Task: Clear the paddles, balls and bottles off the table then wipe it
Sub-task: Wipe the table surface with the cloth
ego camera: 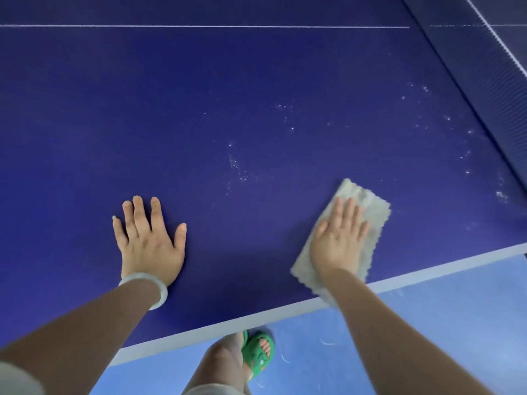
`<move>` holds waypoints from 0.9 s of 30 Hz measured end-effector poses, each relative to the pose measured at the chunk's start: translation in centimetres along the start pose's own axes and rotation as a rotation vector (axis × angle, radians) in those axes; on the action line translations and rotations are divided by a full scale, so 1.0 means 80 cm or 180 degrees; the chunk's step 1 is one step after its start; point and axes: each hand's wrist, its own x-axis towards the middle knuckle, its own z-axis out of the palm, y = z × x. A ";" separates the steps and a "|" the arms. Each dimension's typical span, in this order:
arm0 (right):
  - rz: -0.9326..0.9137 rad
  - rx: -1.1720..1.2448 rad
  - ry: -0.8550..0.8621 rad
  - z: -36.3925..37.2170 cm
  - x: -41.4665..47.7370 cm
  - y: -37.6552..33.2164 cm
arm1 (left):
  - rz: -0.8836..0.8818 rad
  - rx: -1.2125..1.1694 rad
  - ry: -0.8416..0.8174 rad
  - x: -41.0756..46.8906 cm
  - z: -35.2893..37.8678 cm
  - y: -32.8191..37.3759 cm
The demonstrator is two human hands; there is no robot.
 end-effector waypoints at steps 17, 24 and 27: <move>0.0271 0.0062 0.0054 0.005 -0.015 0.004 | -0.0025 0.0007 -0.0075 0.002 -0.001 0.000; -0.2352 -0.0053 -0.0560 0.012 -0.055 -0.075 | 0.0001 0.0009 -0.0049 0.002 0.002 -0.002; -0.1986 -0.0150 -0.0354 0.008 0.003 -0.021 | -0.0014 0.0085 -0.0073 0.002 -0.001 0.002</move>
